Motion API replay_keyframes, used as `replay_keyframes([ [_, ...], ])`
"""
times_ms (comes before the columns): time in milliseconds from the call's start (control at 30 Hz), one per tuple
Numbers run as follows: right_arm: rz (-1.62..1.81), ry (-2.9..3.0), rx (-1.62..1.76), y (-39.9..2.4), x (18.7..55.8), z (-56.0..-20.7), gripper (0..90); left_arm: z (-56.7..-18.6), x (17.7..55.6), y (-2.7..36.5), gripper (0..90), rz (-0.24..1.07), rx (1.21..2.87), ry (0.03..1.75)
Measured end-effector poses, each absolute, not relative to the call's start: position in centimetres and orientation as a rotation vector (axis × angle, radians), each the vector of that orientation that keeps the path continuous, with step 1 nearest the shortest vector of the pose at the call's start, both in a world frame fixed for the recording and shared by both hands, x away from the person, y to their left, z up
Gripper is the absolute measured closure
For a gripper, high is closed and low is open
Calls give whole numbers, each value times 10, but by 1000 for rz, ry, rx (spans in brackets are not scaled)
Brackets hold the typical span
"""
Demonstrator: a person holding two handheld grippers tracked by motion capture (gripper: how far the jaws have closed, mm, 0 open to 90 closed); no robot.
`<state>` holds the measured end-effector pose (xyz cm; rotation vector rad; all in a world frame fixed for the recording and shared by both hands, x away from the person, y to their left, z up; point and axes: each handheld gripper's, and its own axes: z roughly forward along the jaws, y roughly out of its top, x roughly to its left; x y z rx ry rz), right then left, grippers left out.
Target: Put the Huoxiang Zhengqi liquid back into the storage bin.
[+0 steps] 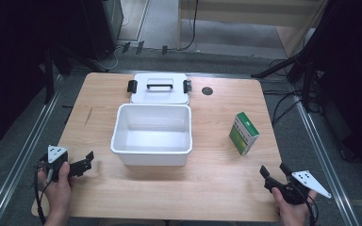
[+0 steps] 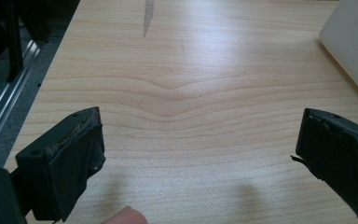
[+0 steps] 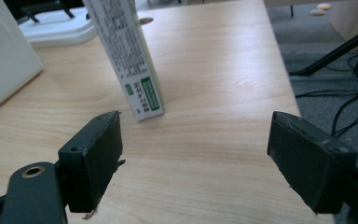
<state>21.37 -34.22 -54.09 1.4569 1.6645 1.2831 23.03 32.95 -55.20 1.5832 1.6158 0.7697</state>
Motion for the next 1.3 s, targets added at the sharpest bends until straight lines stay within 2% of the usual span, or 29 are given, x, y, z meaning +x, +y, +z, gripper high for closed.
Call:
replay_keyframes([
  [267,1222,1713,1417,-332,218,-533,234,-552,230,330,18,759,1574,1619],
  [867,1097,1881,1366,-313,243,-498,270,-552,230,331,17,753,1572,1620],
  [967,1034,1909,1348,-309,249,-490,304,-552,230,331,18,753,1570,1620],
  [1300,788,2094,1309,-296,276,-463,335,-552,230,331,18,751,1564,1619],
])
